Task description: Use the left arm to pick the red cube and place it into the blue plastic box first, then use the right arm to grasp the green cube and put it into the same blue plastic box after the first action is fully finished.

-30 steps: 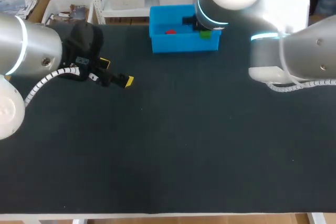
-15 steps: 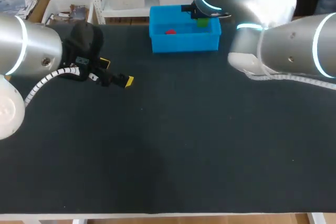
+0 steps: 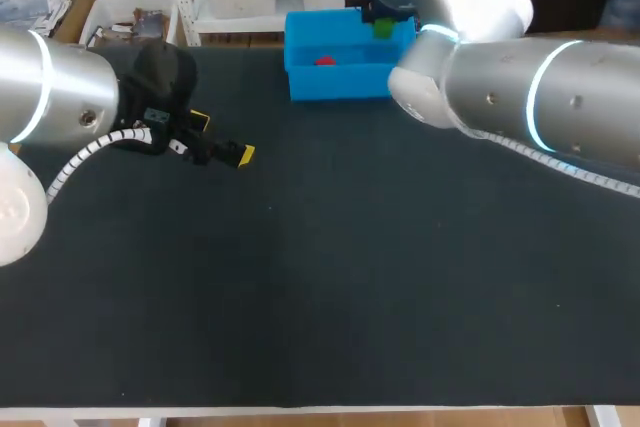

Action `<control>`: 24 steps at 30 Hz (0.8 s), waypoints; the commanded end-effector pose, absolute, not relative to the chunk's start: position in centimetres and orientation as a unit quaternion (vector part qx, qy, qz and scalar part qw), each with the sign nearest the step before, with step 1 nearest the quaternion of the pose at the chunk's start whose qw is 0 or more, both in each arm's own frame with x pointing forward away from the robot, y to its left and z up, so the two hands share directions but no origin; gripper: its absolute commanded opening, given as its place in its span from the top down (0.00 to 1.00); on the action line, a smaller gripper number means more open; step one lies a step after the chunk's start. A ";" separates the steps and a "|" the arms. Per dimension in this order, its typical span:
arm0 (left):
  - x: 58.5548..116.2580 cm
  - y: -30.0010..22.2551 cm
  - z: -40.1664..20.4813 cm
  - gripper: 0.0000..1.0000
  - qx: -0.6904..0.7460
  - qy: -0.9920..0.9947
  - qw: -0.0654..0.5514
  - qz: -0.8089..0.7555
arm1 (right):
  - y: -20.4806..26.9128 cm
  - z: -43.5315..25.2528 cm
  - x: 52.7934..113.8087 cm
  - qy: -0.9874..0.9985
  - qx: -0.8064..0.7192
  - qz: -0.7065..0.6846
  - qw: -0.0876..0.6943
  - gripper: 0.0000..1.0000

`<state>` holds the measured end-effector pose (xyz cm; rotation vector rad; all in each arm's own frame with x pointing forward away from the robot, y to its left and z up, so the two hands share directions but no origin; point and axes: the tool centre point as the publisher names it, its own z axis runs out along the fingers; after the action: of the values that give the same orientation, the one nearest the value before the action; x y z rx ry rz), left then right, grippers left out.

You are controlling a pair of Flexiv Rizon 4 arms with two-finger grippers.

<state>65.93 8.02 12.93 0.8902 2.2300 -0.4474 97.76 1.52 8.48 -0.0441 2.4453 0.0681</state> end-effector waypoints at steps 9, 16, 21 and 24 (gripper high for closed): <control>66.0 8.2 12.9 0.00 0.344 0.856 0.344 -0.176 | 2.0 5.8 99.8 0.951 -0.021 0.024 0.309 1.00; 66.0 8.2 12.9 0.00 0.344 0.856 0.344 -0.176 | 1.9 5.1 99.5 0.954 -0.022 0.021 0.298 1.00; 66.0 8.2 12.9 0.00 0.344 0.856 0.344 -0.176 | 1.8 5.1 99.4 0.955 -0.022 0.019 0.294 1.00; 66.0 8.2 12.9 0.00 0.344 0.856 0.344 -0.176 | 1.9 5.1 99.2 0.957 -0.023 0.017 0.289 0.94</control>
<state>65.93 8.02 12.93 0.8902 2.2299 -0.4474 98.31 1.53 4.95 -0.0582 2.5314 0.0491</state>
